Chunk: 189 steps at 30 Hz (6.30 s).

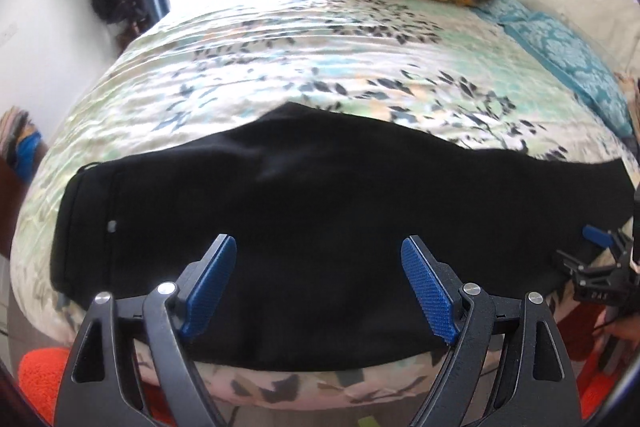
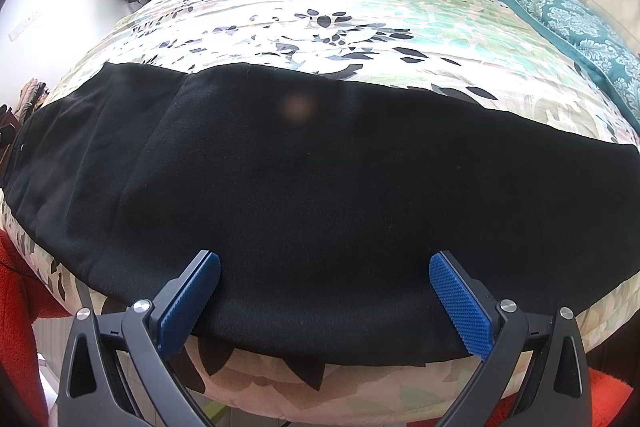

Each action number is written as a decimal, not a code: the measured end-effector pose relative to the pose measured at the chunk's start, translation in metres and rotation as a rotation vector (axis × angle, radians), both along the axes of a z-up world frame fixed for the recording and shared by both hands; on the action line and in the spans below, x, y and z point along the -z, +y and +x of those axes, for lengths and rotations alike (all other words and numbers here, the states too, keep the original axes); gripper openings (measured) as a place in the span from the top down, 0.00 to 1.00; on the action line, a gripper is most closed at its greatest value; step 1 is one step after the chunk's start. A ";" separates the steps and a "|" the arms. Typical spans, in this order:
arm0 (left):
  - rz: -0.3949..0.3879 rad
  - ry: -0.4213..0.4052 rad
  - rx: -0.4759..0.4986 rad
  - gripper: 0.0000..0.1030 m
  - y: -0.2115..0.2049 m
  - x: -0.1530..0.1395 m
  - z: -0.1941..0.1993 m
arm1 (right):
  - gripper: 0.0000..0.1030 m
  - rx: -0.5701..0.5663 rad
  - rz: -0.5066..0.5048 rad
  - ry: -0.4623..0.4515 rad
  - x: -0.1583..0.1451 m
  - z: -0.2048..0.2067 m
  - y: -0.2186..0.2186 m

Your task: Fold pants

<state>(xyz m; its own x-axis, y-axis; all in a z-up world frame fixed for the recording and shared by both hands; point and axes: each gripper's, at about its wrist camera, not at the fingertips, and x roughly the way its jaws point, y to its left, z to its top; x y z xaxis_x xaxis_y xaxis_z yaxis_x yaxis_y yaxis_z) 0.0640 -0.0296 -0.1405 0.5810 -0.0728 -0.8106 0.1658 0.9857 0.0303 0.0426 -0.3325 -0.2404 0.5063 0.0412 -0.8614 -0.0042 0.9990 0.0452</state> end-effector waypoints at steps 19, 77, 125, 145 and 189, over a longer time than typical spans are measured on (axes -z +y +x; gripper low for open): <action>0.110 0.133 0.050 0.15 -0.017 0.051 -0.015 | 0.01 -0.018 0.034 0.033 -0.010 0.005 -0.005; 0.007 0.089 0.269 0.16 -0.116 0.001 -0.013 | 0.00 0.470 0.771 0.103 -0.003 -0.044 -0.405; -0.337 0.147 -0.102 0.16 0.052 0.021 -0.007 | 0.21 -0.263 0.606 0.110 -0.022 0.030 0.137; -0.117 0.203 0.123 0.91 -0.060 0.029 -0.003 | 0.09 -0.027 0.461 -0.116 -0.073 -0.058 0.006; -0.004 0.155 0.098 0.87 -0.046 0.038 0.006 | 0.04 -0.139 -0.099 -0.158 -0.049 -0.015 0.072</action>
